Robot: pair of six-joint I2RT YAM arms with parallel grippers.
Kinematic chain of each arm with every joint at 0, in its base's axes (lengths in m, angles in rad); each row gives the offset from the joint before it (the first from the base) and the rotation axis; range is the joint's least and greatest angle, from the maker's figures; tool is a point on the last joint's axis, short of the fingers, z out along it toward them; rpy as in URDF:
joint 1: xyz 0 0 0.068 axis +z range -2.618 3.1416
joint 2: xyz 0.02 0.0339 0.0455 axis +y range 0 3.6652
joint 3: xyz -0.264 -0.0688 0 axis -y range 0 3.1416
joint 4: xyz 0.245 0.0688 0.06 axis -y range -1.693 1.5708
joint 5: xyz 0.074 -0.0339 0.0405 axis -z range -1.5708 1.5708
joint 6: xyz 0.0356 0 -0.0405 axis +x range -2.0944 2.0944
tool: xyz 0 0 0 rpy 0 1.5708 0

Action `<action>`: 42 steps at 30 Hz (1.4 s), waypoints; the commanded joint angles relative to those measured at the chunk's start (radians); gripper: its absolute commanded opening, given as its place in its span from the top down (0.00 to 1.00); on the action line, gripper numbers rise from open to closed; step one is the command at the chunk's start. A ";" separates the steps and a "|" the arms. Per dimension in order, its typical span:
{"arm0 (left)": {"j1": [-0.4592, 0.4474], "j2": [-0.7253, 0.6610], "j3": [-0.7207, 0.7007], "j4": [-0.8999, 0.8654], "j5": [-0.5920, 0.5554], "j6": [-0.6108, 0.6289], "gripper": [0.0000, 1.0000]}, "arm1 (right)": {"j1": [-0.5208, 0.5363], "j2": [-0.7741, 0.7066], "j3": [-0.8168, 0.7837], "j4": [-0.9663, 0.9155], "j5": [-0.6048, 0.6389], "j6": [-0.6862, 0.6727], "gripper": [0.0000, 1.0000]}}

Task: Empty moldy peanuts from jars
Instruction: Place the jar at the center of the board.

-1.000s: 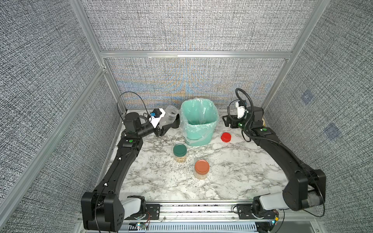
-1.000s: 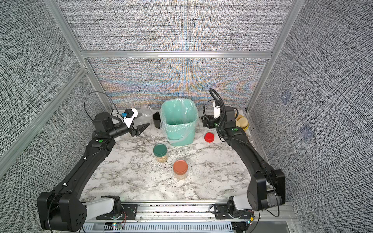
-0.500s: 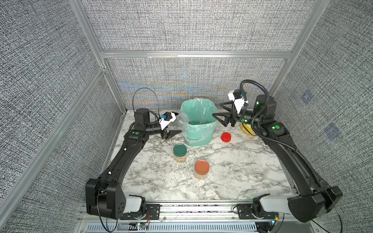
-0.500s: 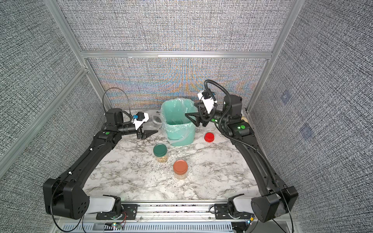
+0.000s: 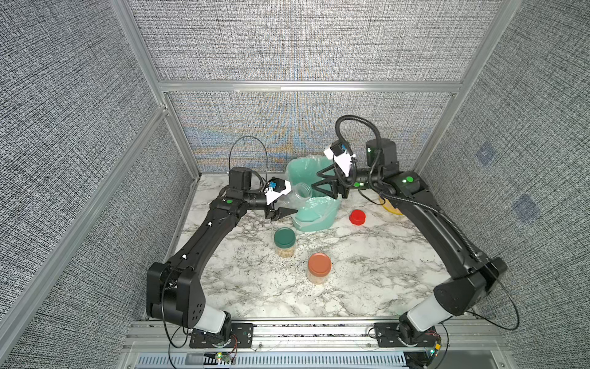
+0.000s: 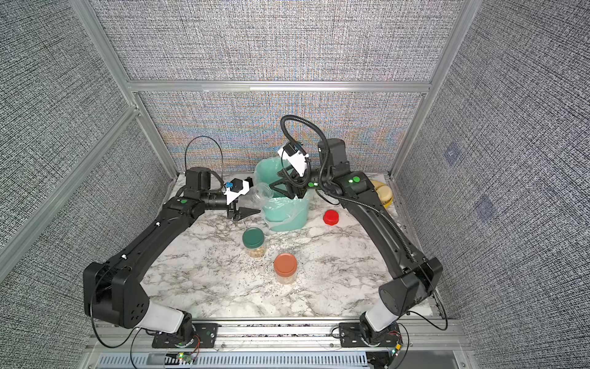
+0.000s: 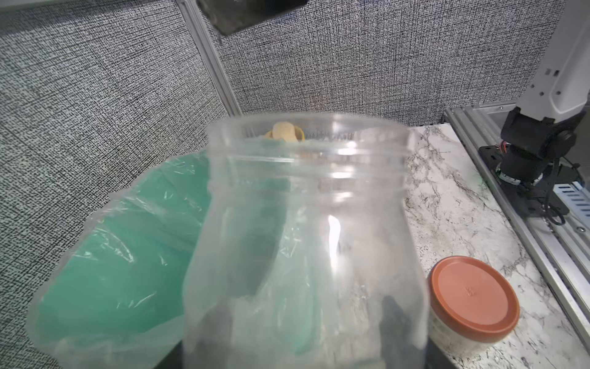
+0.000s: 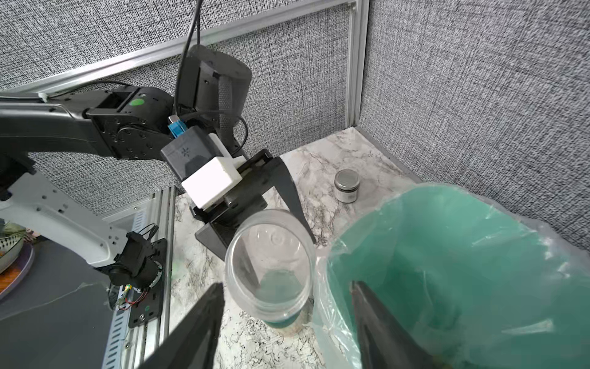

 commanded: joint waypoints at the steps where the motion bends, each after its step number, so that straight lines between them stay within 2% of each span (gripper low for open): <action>1: -0.005 0.003 0.012 -0.016 0.027 0.024 0.96 | 0.007 0.035 0.027 -0.081 0.035 -0.034 0.40; 7: -0.010 0.006 0.025 -0.021 0.035 0.031 0.96 | 0.029 0.077 0.056 -0.132 0.052 -0.052 0.48; 13: -0.017 0.017 0.036 -0.036 0.037 0.042 0.95 | 0.040 0.106 0.085 -0.162 0.052 -0.060 0.60; 18: -0.018 0.022 0.040 -0.048 0.030 0.055 0.93 | 0.042 0.113 0.093 -0.168 0.048 -0.055 0.76; 24: -0.020 0.027 0.046 -0.049 0.026 0.060 0.92 | 0.048 0.137 0.127 -0.203 0.036 -0.058 1.00; 28: -0.020 0.029 0.049 -0.049 0.019 0.061 0.89 | 0.047 0.147 0.140 -0.218 0.039 -0.056 1.00; 30: -0.020 0.029 0.049 -0.049 0.016 0.059 0.74 | 0.044 0.143 0.141 -0.211 0.047 -0.047 1.00; 31: -0.021 0.028 0.048 -0.050 0.013 0.059 0.50 | 0.040 0.139 0.138 -0.202 0.048 -0.037 1.00; 32: -0.021 0.026 0.047 -0.055 0.011 0.065 0.04 | 0.032 0.134 0.136 -0.192 0.044 -0.027 1.00; 33: -0.020 0.026 0.046 -0.059 0.006 0.068 0.01 | 0.025 0.128 0.133 -0.184 0.039 -0.019 1.00; 37: -0.020 0.013 0.031 -0.063 -0.010 0.076 0.01 | -0.023 0.089 0.109 -0.136 -0.007 0.025 1.00; 42: -0.020 -0.007 0.002 -0.050 -0.028 0.072 0.01 | -0.083 0.036 0.084 -0.117 -0.005 0.044 1.00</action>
